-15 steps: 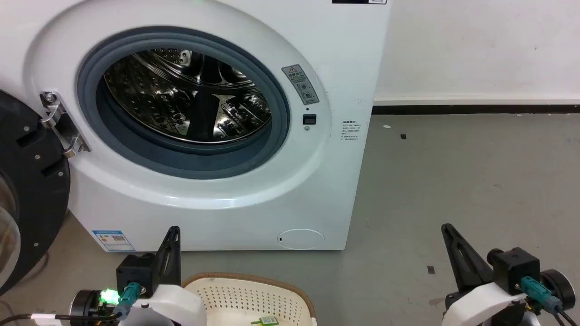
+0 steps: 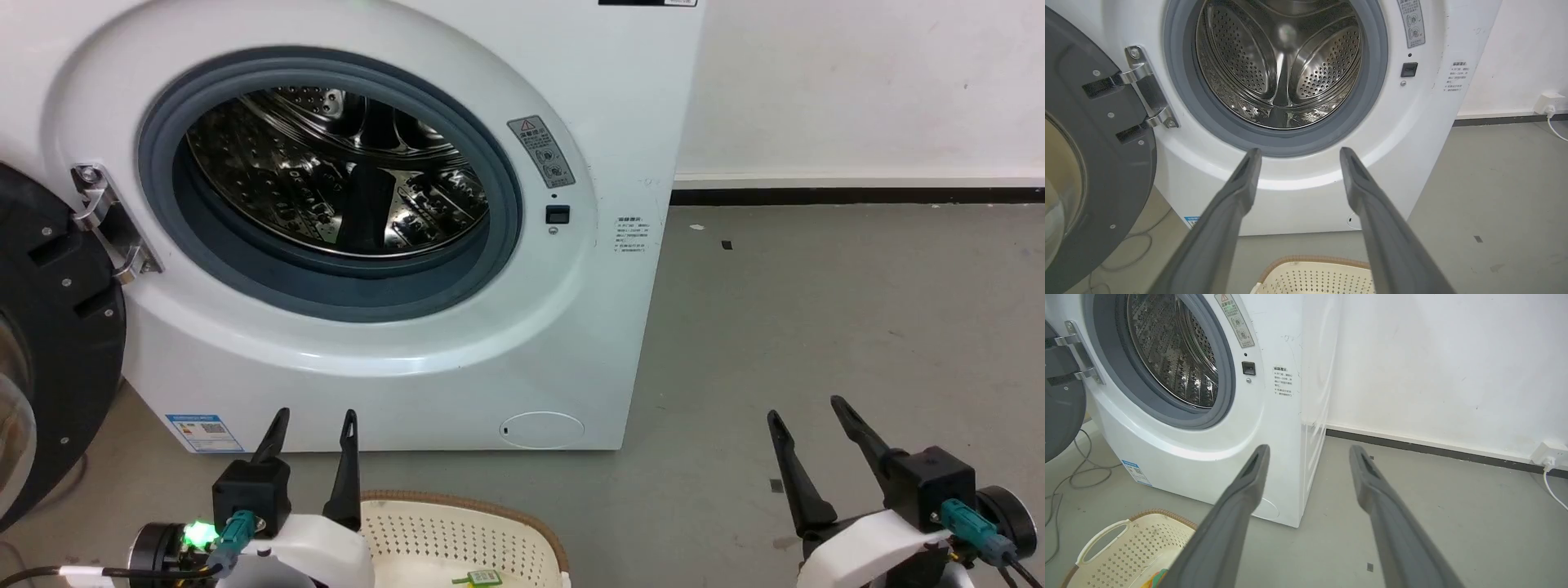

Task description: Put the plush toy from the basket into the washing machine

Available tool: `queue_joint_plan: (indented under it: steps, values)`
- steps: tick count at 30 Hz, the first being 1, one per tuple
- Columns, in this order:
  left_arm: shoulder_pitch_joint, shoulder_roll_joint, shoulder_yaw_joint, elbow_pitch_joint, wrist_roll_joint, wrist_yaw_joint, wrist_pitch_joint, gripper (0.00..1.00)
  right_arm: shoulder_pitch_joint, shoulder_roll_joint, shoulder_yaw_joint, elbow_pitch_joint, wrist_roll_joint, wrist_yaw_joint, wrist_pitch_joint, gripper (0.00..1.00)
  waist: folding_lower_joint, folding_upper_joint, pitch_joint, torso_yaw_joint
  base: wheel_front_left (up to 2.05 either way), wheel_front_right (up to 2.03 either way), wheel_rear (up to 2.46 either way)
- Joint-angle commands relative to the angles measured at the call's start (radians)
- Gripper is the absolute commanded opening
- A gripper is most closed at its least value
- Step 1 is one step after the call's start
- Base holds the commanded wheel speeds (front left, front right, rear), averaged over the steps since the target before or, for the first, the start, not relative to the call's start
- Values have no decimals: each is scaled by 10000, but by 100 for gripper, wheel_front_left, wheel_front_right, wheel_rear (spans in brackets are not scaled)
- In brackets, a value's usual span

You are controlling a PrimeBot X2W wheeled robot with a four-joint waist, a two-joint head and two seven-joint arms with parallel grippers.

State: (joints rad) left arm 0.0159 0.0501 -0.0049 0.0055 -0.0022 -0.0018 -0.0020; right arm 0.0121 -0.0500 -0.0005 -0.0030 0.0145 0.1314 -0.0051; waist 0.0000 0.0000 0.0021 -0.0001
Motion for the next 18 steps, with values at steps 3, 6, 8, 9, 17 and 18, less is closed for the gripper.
queue_joint_plan:
  steps: [3, 6, 8, 9, 17, 18]
  values:
    - [7, 0, -48, 32, -56, 48, -153, 100, 37, 0, -28, -18, 133, 0, -133, 100, 0, 0, 49, -5, 0, 0, 0]
    - [-8, 0, -82, 68, -77, 60, -215, 100, 29, 0, -55, -38, 189, -1, -195, 100, 0, 0, 114, -19, 0, 0, 0]
    - [-16, 0, -93, 85, -84, 62, -236, 100, 23, 0, -64, -47, 206, -1, -216, 100, 0, 0, 140, -25, 0, 0, 0]
    - [-24, 0, -103, 104, -94, 64, -257, 100, 18, 0, -75, -55, 216, -1, -237, 100, 0, 0, 167, -33, 0, 0, 0]
    - [-164, 0, -182, 413, -159, 57, -424, 100, -49, 0, -126, -129, 404, -1, -403, 100, 0, 0, 438, -106, 0, 0, 0]
    - [-191, 0, -189, 459, -164, 57, -445, 100, -61, 0, -134, -142, 425, -1, -424, 100, 0, 0, 478, -117, 0, 0, 0]
